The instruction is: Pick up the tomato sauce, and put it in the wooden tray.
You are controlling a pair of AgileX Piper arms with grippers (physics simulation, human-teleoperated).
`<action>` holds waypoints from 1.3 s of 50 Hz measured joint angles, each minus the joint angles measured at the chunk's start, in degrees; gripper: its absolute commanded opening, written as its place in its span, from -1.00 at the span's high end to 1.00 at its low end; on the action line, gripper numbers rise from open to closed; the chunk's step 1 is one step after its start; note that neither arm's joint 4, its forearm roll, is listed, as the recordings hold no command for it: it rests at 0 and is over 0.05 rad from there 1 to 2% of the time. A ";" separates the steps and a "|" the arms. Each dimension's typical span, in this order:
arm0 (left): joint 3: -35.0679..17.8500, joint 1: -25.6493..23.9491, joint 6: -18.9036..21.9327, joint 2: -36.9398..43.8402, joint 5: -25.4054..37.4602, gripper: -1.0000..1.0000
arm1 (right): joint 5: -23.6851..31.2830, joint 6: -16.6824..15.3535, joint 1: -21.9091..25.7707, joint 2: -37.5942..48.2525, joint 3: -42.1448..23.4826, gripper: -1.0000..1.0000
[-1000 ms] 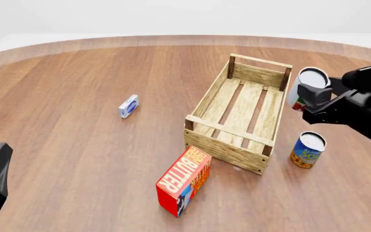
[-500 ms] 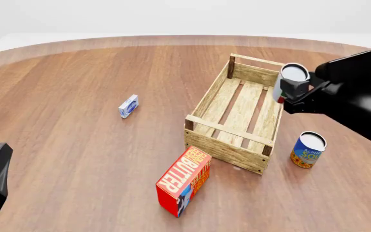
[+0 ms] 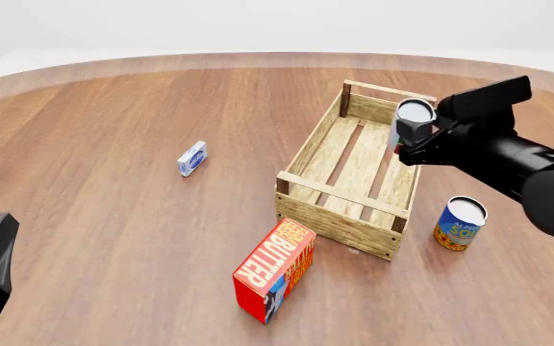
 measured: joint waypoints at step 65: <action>0.00 0.00 0.00 0.00 0.00 -1.00 | -10.95 2.53 0.96 19.43 -5.81 1.00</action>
